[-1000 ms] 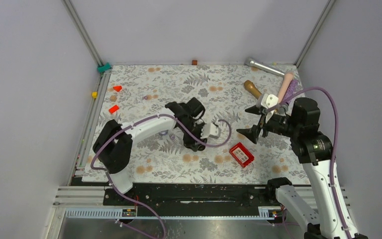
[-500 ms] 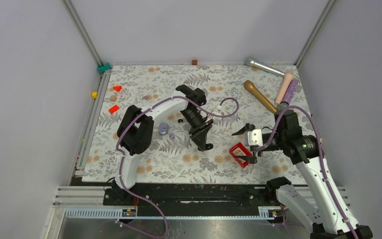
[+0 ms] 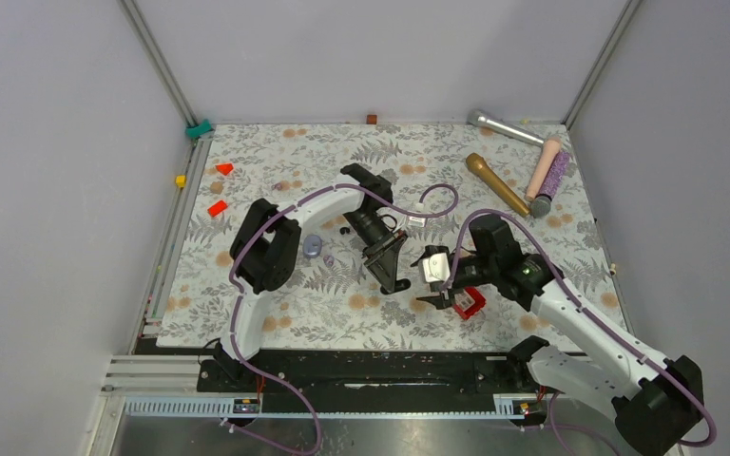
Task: Insert the wireless bluetooth earbuds into the charging case
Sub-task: Pass from the left arm to the right
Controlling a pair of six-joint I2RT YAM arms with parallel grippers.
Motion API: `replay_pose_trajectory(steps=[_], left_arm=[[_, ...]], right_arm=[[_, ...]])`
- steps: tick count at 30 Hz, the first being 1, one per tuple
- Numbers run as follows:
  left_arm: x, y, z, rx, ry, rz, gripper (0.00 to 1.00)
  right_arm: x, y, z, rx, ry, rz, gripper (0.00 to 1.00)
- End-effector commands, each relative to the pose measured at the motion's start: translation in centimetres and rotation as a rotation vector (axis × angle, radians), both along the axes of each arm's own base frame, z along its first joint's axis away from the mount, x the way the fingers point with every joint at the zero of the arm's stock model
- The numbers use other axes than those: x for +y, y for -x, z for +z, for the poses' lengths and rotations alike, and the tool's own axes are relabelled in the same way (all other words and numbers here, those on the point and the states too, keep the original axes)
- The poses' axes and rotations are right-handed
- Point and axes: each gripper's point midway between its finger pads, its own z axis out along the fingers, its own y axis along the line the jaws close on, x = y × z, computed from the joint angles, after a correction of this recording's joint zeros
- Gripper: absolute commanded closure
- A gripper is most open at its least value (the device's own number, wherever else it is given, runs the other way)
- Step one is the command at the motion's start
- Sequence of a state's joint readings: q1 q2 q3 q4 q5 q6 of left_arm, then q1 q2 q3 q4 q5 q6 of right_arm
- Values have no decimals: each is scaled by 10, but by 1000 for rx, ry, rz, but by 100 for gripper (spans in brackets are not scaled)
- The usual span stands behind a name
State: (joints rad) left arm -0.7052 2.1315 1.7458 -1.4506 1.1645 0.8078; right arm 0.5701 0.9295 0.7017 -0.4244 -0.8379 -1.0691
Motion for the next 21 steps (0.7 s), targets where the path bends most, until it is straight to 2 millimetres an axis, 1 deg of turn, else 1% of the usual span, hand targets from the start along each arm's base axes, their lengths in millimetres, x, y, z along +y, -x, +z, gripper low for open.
replay_pose_trajectory(steps=[1, 6, 10, 15, 21], left_arm=[[-9, -3, 9, 38, 58, 15, 100], [-10, -4, 5, 55, 51, 19, 100], [-11, -3, 7, 56, 59, 20, 100], [-11, -3, 7, 58, 60, 21, 100], [-10, -3, 8, 57, 64, 20, 100]], right_arm=[[19, -18, 16, -59, -66, -45, 26], [26, -13, 8, -22, -79, -38, 31], [26, -10, -1, -19, -74, -28, 32], [25, 1, -7, 8, -56, 22, 34], [28, 1, -13, 28, -52, 21, 40]])
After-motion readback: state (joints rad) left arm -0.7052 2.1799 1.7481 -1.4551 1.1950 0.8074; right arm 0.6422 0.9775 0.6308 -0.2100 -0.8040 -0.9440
